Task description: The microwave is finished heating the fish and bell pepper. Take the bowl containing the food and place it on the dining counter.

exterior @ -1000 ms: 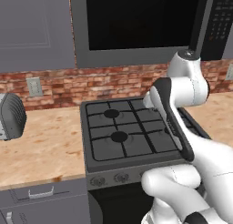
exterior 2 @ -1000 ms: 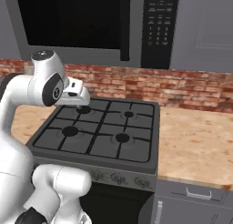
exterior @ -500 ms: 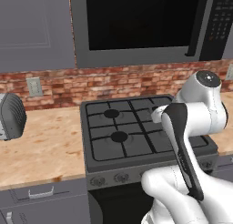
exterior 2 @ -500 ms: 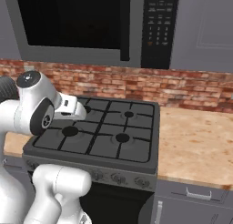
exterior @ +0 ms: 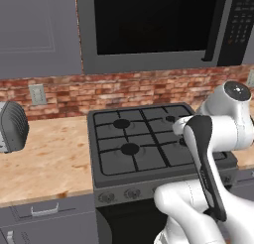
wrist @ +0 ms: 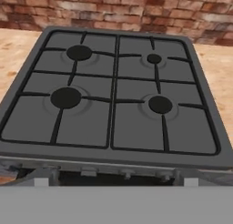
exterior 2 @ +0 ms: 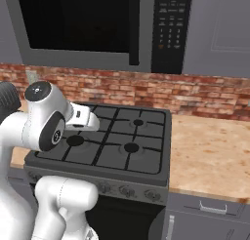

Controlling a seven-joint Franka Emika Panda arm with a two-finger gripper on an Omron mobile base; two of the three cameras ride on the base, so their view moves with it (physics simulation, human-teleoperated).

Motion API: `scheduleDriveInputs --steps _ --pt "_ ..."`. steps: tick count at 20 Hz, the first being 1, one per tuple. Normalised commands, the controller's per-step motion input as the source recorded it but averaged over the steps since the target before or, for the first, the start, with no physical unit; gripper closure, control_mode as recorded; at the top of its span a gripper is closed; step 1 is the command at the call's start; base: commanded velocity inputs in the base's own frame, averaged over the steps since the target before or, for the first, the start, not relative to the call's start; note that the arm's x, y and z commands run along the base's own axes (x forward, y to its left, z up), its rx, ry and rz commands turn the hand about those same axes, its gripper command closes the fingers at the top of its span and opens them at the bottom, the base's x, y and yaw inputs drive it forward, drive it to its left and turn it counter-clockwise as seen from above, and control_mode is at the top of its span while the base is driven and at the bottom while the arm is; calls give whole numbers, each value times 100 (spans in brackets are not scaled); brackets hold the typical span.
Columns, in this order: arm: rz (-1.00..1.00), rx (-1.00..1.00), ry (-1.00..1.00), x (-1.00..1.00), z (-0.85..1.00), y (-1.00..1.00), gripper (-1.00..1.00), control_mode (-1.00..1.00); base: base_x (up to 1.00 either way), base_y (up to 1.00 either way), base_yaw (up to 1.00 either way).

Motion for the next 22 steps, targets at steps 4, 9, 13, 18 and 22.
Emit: scheduleDriveInputs --steps 4,9,13,18,22 --pt "0 0 -4 -3 0 -43 -100 -100 0 0 0" --pt "0 0 -5 -5 0 -47 -100 -100 0 0 0" --pt "0 0 0 0 0 -1 -100 -100 0 0 0" --pt "0 0 0 0 0 0 -100 -100 0 0 0" --pt "0 0 0 0 0 0 -100 -100 0 0 0"
